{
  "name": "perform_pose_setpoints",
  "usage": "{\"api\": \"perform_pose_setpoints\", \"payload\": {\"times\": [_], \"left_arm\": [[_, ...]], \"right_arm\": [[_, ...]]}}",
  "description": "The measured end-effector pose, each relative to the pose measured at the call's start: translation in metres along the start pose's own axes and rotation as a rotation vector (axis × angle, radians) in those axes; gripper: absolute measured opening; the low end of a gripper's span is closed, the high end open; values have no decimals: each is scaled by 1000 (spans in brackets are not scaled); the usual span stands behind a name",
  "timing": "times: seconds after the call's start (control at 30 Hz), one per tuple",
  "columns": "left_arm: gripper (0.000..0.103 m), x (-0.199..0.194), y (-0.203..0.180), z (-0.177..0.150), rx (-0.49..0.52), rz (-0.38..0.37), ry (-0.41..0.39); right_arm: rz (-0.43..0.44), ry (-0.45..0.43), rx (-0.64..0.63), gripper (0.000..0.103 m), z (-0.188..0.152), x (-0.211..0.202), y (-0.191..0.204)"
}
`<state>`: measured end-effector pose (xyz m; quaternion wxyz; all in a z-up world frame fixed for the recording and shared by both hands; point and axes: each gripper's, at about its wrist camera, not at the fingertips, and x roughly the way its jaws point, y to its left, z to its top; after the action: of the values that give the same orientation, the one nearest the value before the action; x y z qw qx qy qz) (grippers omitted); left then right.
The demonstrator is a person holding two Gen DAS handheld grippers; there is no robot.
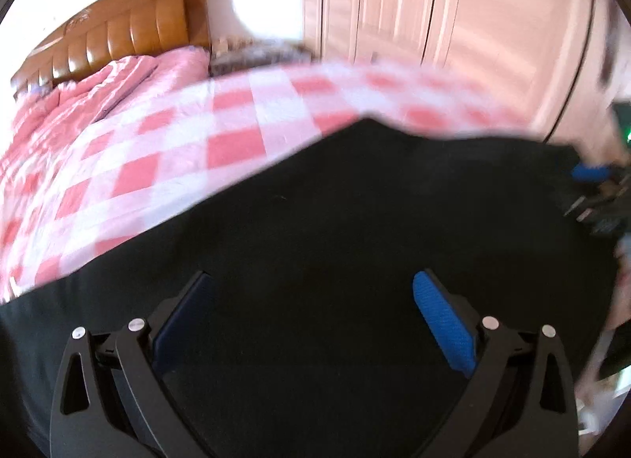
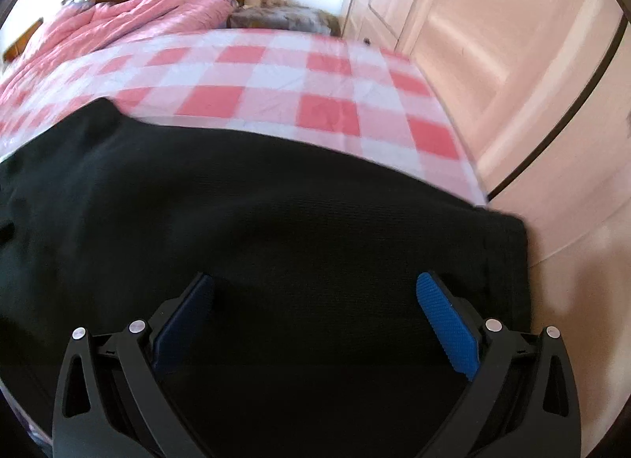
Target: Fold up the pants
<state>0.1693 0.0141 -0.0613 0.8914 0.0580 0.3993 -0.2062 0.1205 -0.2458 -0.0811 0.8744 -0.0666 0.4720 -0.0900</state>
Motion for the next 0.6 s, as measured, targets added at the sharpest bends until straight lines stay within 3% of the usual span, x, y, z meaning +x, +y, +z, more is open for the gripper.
{"api": "perform_pose_setpoints", "payload": {"times": [0.07, 0.13, 0.3, 0.37, 0.43, 0.53, 0.6], "left_arm": [[101, -35, 20, -14, -15, 6, -77], [101, -59, 54, -35, -50, 108, -103], [101, -81, 147, -88, -207, 230, -38], [101, -81, 183, -110, -273, 257, 1], [101, -80, 203, -123, -300, 244, -2], [102, -78, 200, -126, -254, 268, -17], [102, -74, 202, -119, -279, 277, -19]], "right_arm": [[81, -74, -71, 98, -6, -28, 28], [157, -130, -140, 98, -13, -47, 63], [347, -125, -296, 98, -16, -54, 157], [361, -106, -352, 98, -13, -47, 192], [308, -56, -389, 98, -8, -30, 218], [389, -44, -278, 99, -1, -14, 212], [387, -42, -281, 99, 4, -10, 211]]}}
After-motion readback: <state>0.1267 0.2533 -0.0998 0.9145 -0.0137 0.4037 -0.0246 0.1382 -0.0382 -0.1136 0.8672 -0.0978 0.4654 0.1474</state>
